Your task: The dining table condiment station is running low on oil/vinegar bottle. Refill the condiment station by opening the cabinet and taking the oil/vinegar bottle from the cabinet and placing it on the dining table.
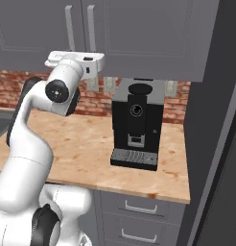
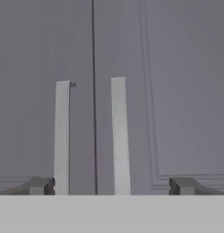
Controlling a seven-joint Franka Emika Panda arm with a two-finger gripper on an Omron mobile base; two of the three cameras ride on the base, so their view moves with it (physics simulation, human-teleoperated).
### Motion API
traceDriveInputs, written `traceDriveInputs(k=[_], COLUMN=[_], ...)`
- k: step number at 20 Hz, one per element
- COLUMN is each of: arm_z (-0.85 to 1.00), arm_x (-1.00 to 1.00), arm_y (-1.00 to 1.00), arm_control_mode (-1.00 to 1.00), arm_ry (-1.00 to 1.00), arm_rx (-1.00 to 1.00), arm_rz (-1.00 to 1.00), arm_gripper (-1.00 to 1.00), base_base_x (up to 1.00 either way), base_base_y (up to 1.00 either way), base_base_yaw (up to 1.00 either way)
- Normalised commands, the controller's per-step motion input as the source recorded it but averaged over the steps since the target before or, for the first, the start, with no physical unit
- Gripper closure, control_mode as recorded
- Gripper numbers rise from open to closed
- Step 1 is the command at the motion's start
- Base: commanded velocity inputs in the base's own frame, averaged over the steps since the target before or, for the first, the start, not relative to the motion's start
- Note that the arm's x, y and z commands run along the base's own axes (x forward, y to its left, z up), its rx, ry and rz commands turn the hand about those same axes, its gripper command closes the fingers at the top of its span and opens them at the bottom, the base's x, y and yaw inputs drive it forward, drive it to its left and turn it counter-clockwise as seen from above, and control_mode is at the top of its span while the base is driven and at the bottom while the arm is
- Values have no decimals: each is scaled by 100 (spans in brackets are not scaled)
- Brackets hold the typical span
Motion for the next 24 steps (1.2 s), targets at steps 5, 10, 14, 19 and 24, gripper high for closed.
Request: traceDriveInputs(k=[5, 10, 14, 19, 24], arm_z=[0, 0, 0, 0, 0], arm_x=[40, 45, 50, 52, 55], arm_y=[-5, 0, 0, 0, 0], arm_control_mode=[-100, -100, -100, -100, -100], arm_ry=[0, 0, 0, 0, 1], arm_rx=[1, 0, 0, 0, 0], arm_rz=[0, 0, 0, 0, 1], arm_gripper=[-100, -100, -100, -100, -100], base_base_x=[0, 0, 0, 0, 0], base_base_y=[0, 0, 0, 0, 0], base_base_yaw=[0, 0, 0, 0, 0])
